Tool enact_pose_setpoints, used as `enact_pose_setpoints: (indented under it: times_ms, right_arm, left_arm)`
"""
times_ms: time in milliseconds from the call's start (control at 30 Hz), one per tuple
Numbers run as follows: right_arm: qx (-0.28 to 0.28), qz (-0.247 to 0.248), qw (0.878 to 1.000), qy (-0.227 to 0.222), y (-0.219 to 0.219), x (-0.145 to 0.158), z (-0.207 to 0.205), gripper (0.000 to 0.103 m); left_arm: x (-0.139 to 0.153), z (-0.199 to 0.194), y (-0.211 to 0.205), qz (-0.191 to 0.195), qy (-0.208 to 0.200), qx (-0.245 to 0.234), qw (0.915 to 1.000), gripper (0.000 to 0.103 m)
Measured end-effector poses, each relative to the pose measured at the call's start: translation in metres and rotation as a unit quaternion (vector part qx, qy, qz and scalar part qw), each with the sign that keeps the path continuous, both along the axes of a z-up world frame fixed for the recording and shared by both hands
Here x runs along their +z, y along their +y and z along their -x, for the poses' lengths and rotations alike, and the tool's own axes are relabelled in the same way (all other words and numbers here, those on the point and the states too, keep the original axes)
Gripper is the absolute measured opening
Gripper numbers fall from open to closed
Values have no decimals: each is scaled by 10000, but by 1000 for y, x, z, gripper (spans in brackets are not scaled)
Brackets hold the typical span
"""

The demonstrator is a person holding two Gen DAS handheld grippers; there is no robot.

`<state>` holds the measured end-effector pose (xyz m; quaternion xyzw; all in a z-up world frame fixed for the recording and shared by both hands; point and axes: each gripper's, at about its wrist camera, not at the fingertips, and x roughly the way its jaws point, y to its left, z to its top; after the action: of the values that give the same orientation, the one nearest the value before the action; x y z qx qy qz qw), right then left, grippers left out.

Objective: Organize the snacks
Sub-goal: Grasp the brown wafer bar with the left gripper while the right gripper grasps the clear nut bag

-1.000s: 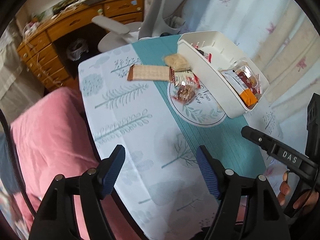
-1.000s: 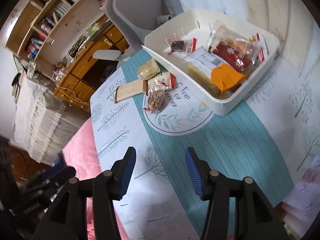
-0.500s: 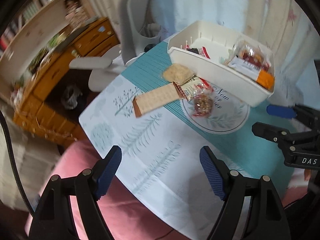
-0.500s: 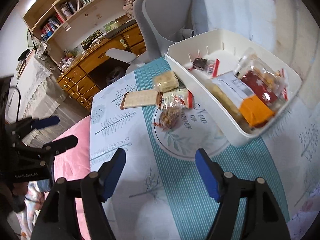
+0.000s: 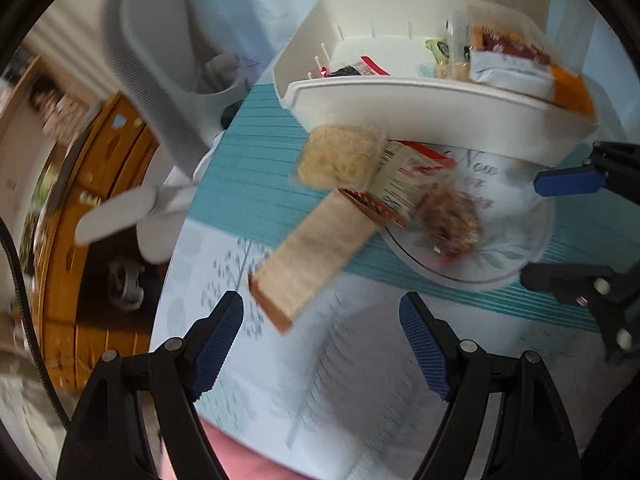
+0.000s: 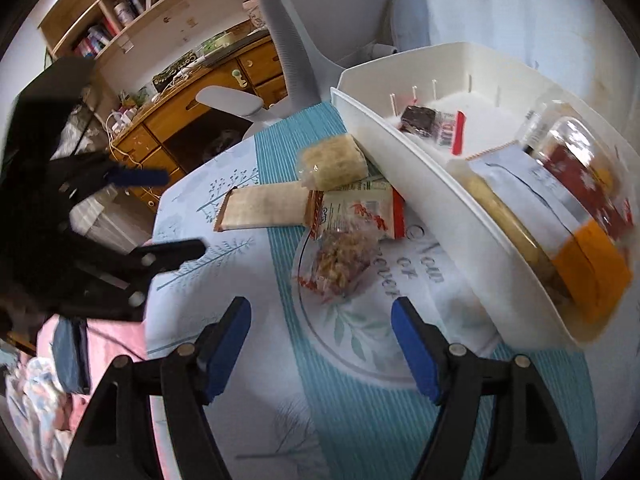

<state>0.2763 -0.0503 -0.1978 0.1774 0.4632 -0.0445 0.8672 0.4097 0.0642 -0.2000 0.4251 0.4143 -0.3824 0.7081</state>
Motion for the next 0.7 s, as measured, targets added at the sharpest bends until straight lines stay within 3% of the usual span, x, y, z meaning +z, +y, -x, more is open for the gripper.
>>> enact_pose_setpoints:
  times_ms: [233, 433, 700]
  right_arm:
    - [219, 211, 9993, -198, 5, -16, -15, 73]
    - [293, 306, 9988, -255, 10, -27, -21, 73]
    - [335, 451, 9980, -283, 13, -39, -31, 73]
  left_arm:
    - [-42, -37, -28, -115, -26, -462, 9989, 79]
    - [-71, -59, -36, -216, 744, -698, 9946, 79]
    - [-80, -79, -36, 11, 918, -718, 9932, 87]
